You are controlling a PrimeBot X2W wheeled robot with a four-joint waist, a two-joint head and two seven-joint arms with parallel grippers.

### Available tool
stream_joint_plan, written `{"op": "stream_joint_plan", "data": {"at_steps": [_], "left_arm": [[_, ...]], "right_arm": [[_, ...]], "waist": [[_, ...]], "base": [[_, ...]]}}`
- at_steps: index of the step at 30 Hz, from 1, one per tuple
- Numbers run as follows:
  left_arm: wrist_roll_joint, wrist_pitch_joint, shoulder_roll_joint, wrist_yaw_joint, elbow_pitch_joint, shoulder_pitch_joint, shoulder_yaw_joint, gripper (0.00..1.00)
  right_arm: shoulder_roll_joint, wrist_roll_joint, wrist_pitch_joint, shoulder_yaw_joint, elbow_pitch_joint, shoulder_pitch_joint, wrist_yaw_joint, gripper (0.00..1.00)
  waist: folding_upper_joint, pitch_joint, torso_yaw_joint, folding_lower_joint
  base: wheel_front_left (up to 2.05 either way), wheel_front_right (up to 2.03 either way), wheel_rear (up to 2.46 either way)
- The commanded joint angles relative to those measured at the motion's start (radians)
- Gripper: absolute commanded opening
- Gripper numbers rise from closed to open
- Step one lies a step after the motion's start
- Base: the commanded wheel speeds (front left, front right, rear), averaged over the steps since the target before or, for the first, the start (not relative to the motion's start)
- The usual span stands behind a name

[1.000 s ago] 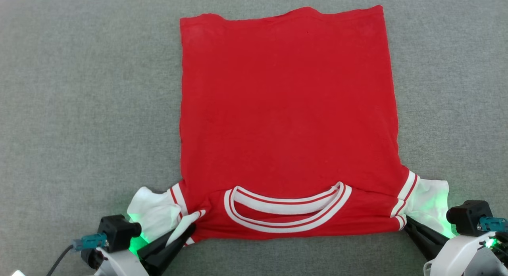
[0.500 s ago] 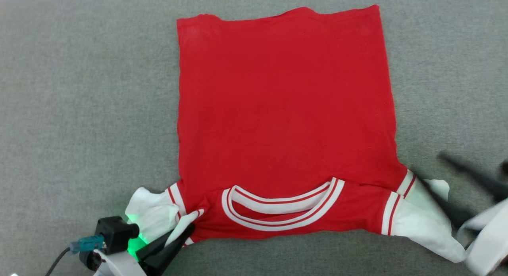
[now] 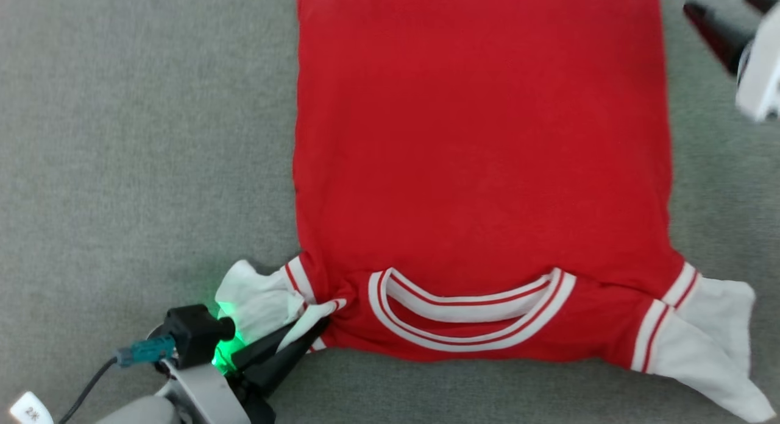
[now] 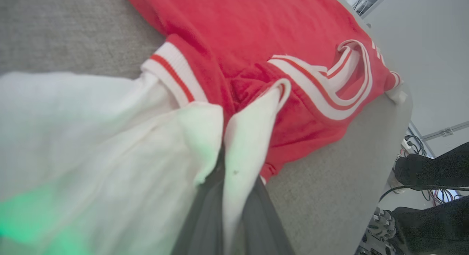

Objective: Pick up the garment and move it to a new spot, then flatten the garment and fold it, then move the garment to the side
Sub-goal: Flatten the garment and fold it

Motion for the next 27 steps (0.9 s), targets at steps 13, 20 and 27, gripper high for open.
{"op": "stream_joint_plan", "data": {"at_steps": [13, 20, 27], "left_arm": [[0.015, 0.024, -0.037, 0.020, 0.030, -0.099, 0.028, 0.00], [0.026, 0.027, -0.036, 0.022, 0.021, -0.114, 0.037, 0.00], [0.027, 0.029, -0.037, 0.023, 0.020, -0.105, 0.042, 0.00]], "right_arm": [[0.056, -0.252, 0.135, -0.105, 0.442, -0.382, 0.000, 1.00], [0.083, -0.329, 0.181, -0.120, 0.560, -0.396, 0.000, 1.00], [0.110, -0.329, 0.214, -0.109, 0.594, -0.391, 0.000, 0.82]], "waist": [[0.0000, 0.199, 0.112, 0.0000], [0.0000, 0.234, 0.109, 0.0000], [0.0000, 0.237, 0.104, 0.0000]], "base": [[0.00, 0.00, 0.00], [0.00, 0.00, 0.00], [0.00, 0.00, 0.00]]}}
